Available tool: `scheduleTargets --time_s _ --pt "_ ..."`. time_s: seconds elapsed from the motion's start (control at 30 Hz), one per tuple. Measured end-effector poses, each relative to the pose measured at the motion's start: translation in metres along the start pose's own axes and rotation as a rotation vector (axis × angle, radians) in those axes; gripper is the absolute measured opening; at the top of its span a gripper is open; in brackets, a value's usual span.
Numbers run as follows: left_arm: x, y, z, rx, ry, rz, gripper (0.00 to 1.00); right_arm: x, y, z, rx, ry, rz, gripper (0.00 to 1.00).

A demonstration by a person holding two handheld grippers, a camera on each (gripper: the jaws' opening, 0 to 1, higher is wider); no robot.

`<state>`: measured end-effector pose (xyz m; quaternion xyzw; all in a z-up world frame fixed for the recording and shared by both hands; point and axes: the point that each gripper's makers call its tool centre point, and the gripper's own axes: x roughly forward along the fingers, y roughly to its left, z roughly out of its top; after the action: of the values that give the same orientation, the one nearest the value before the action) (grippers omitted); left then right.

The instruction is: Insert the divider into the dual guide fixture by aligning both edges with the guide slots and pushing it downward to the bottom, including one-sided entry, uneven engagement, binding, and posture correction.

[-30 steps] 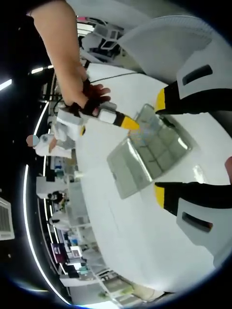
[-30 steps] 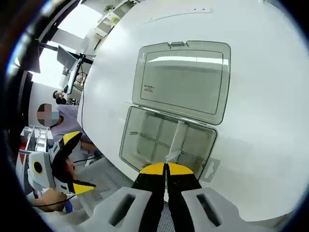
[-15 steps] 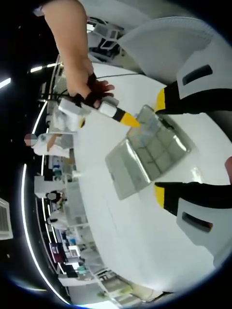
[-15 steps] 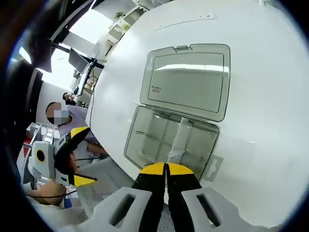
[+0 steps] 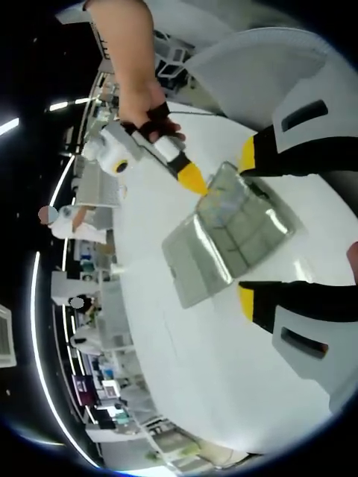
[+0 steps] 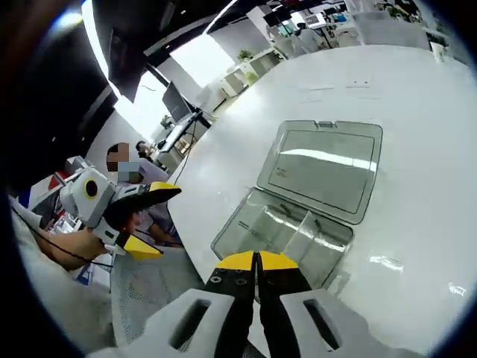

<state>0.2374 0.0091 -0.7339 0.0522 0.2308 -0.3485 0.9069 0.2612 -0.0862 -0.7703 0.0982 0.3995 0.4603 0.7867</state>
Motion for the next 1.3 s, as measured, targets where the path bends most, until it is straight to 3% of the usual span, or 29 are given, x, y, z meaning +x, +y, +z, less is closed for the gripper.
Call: scheduleTargets --time_s 0.1,0.13,0.33,0.47,0.67,0.9,1.3 --pt "0.000 0.003 -0.002 -0.001 0.010 -0.004 0.54 -0.005 0.007 0.006 -0.101 -0.071 0.035 0.00" --pt "0.000 0.003 -0.002 -0.001 0.011 -0.004 0.54 -0.007 0.008 0.003 -0.095 -0.065 0.034 0.00" --pt "-0.003 0.008 -0.006 0.003 0.035 -0.009 0.55 -0.011 0.022 0.002 -0.278 -0.108 0.075 0.01" --pt "-0.005 0.012 -0.011 0.005 0.059 -0.008 0.55 -0.014 0.031 -0.001 -0.373 -0.129 0.085 0.09" --pt "-0.006 0.022 -0.018 -0.006 0.102 0.000 0.54 -0.019 0.034 -0.004 -0.383 -0.146 0.073 0.23" --pt "-0.004 0.034 -0.027 -0.019 0.150 0.011 0.54 -0.028 0.036 -0.008 -0.401 -0.177 0.070 0.26" --pt "0.010 0.049 -0.049 -0.050 0.289 0.046 0.51 -0.037 0.036 -0.018 -0.450 -0.182 0.044 0.43"
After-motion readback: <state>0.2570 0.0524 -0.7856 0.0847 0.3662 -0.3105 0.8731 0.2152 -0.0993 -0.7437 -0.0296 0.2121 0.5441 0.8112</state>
